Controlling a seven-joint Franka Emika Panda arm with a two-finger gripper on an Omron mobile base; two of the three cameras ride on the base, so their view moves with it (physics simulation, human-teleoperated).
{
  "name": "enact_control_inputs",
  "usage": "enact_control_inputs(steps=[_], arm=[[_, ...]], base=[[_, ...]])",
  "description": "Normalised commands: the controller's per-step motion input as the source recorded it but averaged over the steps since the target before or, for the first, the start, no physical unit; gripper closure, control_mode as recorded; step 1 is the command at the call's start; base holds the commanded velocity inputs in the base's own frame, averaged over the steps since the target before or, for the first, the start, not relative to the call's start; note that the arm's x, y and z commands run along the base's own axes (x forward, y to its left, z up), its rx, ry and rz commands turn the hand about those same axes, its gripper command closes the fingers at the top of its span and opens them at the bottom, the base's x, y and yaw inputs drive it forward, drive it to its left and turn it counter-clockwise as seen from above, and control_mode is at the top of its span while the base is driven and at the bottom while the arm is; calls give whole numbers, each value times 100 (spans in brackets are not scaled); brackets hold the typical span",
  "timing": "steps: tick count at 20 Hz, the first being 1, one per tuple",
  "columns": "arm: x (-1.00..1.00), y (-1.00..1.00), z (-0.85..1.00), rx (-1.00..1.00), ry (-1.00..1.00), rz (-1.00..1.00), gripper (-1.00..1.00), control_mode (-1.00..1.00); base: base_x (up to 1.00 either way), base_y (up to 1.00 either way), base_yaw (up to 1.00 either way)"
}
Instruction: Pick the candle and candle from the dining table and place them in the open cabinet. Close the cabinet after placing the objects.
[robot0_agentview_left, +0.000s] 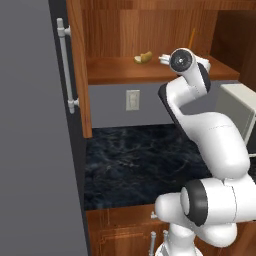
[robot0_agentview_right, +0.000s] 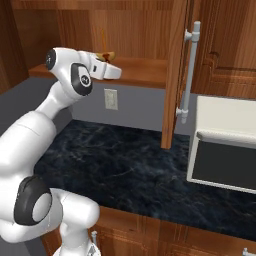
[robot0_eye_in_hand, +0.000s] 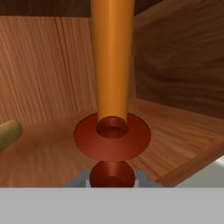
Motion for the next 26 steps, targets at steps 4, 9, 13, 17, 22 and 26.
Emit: enact_control_inputs(steps=[4, 9, 13, 17, 22, 26], arm=[[36, 0, -11, 0, 0, 0, 100, -100], [38, -1, -4, 0, 0, 0, 100, -100], [39, -3, -3, 0, 0, 1, 100, -100], [43, -1, -4, 0, 0, 0, 100, -100], [36, -3, -11, 0, 0, 1, 100, -100], [24, -1, -18, 0, 0, 2, 100, -100]], base=[[0, 0, 0], [0, 0, 0], [0, 0, 0], [0, 0, 0], [0, 0, 0], [0, 0, 0]])
